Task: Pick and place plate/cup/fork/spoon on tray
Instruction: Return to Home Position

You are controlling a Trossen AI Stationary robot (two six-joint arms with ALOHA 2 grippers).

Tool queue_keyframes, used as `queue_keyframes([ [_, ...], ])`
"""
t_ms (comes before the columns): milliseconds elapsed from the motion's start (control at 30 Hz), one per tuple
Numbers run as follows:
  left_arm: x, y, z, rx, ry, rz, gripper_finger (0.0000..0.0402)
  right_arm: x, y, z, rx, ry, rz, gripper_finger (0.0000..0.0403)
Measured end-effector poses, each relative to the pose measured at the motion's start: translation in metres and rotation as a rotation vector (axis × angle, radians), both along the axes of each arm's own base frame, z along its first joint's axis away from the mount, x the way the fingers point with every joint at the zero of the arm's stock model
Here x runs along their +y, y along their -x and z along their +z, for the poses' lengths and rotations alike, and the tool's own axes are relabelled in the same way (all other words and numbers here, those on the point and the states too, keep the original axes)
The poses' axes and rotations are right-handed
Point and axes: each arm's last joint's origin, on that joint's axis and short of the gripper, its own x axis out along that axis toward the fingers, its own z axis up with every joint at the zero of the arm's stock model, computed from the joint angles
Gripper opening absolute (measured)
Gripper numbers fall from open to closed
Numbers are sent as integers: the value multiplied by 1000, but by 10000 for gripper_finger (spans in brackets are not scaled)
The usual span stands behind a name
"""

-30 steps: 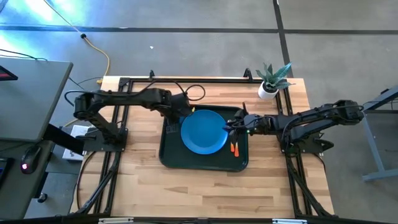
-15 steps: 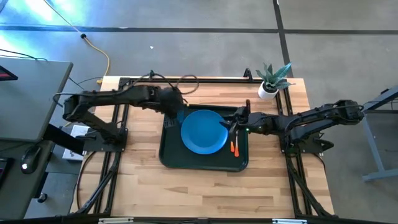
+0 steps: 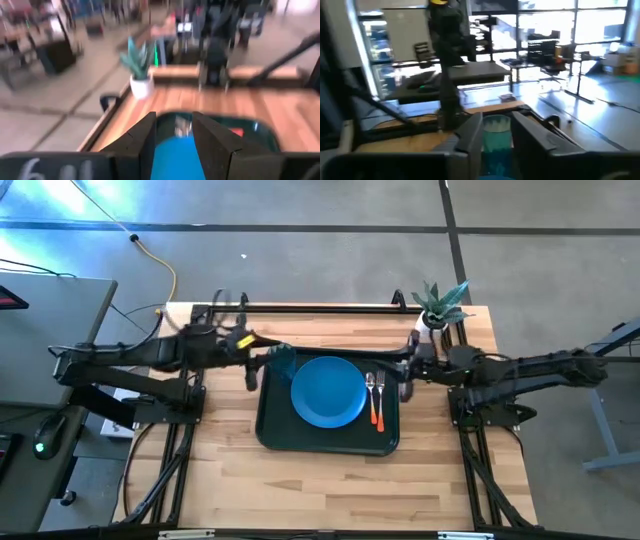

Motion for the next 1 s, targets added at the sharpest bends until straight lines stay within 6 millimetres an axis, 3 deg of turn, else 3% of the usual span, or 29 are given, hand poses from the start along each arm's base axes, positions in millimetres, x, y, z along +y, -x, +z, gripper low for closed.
queue_keyframes([
  [200, -3, 24, -23, -229, -23, -9, 93, -1, 27, 7, 29, 64, 94, 6],
  [367, -3, 41, -48, -344, -34, 13, 61, -1, 40, 4, 51, 55, 91, 17],
  [600, 0, 46, -76, -383, -46, 49, 5, -1, 40, -28, 62, 51, 94, 6],
  [1000, 4, 54, -113, -301, 3, 85, 2, -1, 47, -50, 66, -43, 96, 1],
])
